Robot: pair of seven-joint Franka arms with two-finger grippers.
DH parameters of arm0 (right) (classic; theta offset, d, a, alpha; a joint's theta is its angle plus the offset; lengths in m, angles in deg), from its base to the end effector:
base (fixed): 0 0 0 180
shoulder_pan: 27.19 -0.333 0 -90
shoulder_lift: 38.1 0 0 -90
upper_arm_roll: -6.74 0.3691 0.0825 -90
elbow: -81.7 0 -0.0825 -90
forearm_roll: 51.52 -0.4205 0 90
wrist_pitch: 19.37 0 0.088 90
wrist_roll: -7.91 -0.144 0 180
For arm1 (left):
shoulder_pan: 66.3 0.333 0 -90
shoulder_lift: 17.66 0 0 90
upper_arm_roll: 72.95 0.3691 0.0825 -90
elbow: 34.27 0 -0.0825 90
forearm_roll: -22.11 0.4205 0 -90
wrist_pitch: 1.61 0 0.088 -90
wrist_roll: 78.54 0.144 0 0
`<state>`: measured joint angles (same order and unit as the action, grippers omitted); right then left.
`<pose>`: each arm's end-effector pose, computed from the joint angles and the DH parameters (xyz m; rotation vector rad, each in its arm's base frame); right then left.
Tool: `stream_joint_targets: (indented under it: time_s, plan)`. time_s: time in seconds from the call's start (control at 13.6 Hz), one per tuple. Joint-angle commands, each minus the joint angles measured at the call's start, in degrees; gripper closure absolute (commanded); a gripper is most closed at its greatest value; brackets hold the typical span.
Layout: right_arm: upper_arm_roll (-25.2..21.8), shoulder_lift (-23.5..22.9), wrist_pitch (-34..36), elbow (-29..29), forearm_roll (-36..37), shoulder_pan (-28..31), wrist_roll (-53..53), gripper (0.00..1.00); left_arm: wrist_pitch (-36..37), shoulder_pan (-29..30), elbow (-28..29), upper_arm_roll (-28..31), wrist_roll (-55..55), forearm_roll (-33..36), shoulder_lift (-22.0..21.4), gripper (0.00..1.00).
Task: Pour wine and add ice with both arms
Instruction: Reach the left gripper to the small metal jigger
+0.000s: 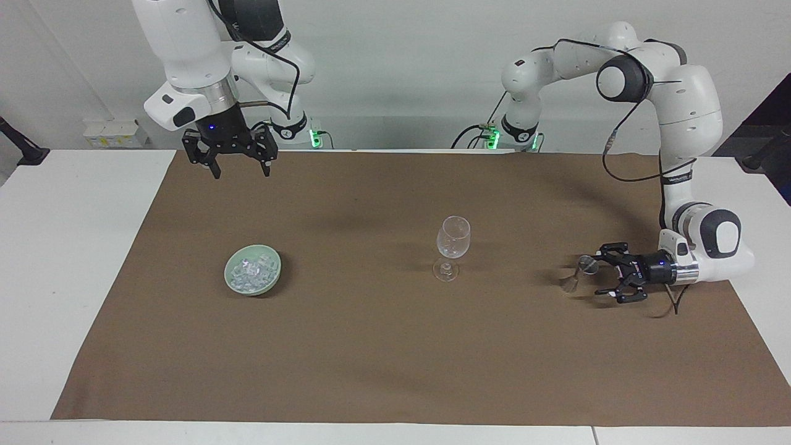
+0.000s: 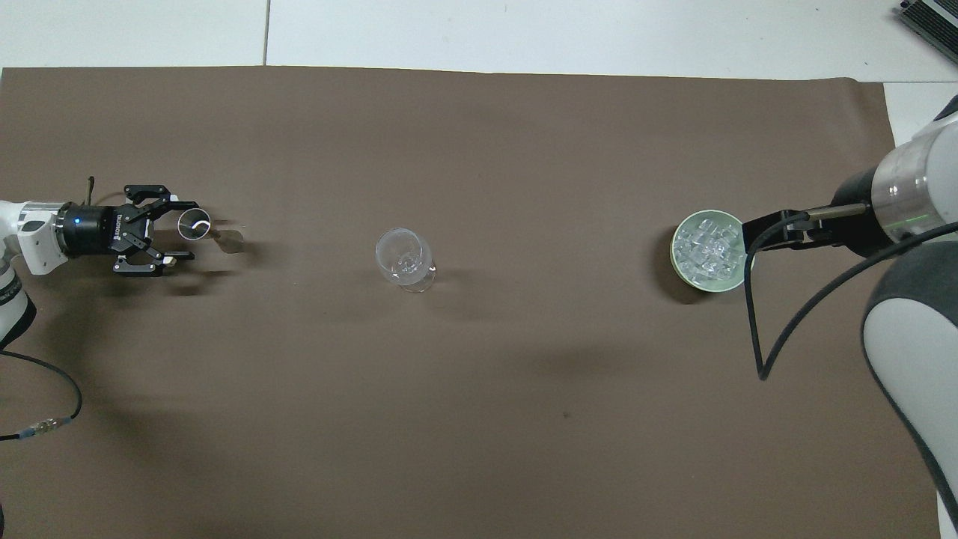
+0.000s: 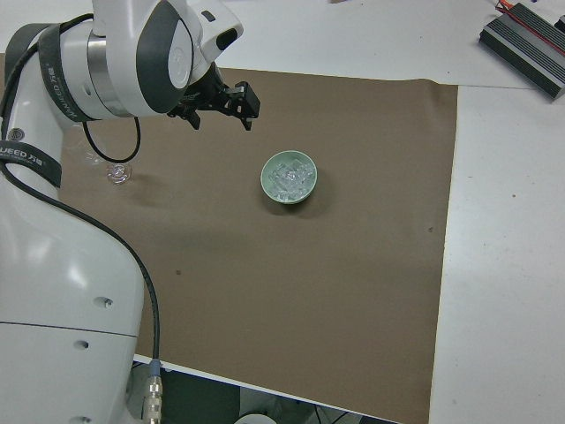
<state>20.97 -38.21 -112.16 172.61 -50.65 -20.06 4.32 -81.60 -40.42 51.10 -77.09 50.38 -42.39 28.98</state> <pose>0.5932 0.0716 0.6358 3.1279 0.0966 0.0504 0.6959 0.1353 0.2233 1.3571 -1.2456 1.0345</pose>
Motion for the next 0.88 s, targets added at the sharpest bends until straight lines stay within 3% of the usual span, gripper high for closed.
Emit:
stream_joint_targets:
  time_s: [0.0,0.44,0.81]
  plan:
    - [0.4,0.4,-0.8,0.3,-1.2,1.1,1.6,0.0,1.1,0.1,0.7,-0.2,2.1,-1.5,0.4,0.17]
    - [0.4,0.4,-0.8,0.3,-1.2,1.2,1.6,0.0,0.9,-0.9,1.9,-0.5,4.6,-2.5,0.6,0.34]
    - [0.4,0.4,-0.8,0.4,-1.2,1.2,1.6,0.0,1.2,-1.5,2.1,-0.6,4.7,-2.7,0.5,0.36]
